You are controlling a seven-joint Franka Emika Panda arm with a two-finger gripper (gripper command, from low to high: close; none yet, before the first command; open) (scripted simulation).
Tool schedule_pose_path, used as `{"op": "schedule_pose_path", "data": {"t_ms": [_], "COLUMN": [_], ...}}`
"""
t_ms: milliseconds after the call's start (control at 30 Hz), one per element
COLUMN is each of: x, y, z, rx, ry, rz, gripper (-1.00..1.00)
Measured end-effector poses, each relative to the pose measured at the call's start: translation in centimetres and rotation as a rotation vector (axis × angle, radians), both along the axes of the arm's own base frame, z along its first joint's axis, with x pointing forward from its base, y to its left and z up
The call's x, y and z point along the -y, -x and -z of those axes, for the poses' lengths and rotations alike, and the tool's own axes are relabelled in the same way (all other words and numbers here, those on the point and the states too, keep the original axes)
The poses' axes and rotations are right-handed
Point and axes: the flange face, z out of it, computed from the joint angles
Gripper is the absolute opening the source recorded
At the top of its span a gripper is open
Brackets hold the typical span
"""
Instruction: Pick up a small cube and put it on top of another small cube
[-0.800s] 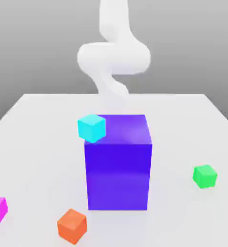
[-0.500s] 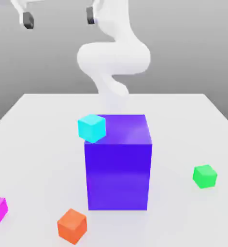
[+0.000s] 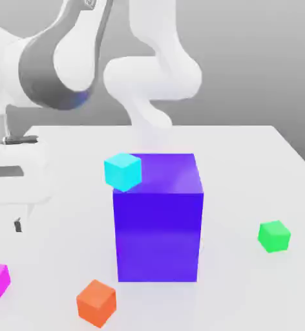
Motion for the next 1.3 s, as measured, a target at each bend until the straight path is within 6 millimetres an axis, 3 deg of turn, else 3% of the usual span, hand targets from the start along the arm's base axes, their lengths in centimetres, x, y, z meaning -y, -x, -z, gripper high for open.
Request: {"op": "schedule_pose_path", "data": {"t_ms": [200, 333, 367, 567, 733, 767, 800, 900, 1033, 1167, 1300], "x": [5.2, 5.8, 5.8, 5.8, 5.8, 5.4, 3.9, -3.4, -13.4, -23.4, -33.5], "y": [4.9, 5.5, 5.6, 5.7, 5.5, 4.3, 2.9, -1.0, -3.5, -3.6, -0.6], "z": [8.5, 14.2, 15.1, 15.6, 10.2, 9.8, 9.6, 9.4, 8.9, 8.0, 6.9], "rx": [-0.143, -0.161, -0.161, -0.163, -0.162, -0.165, -0.165, -0.160, -0.150, -0.139, -0.130], "ry": [0.043, 0.050, 0.049, 0.047, 0.049, 0.061, 0.067, 0.065, 0.062, 0.065, 0.071], "rz": [0.023, 0.024, 0.025, 0.025, 0.022, -0.007, -0.051, -0.212, -0.410, -0.608, -0.819], "gripper": [0.00, 0.00, -1.00, -1.00, -1.00, -1.00, -1.00, -1.00, -1.00, -1.00, -1.00]}}
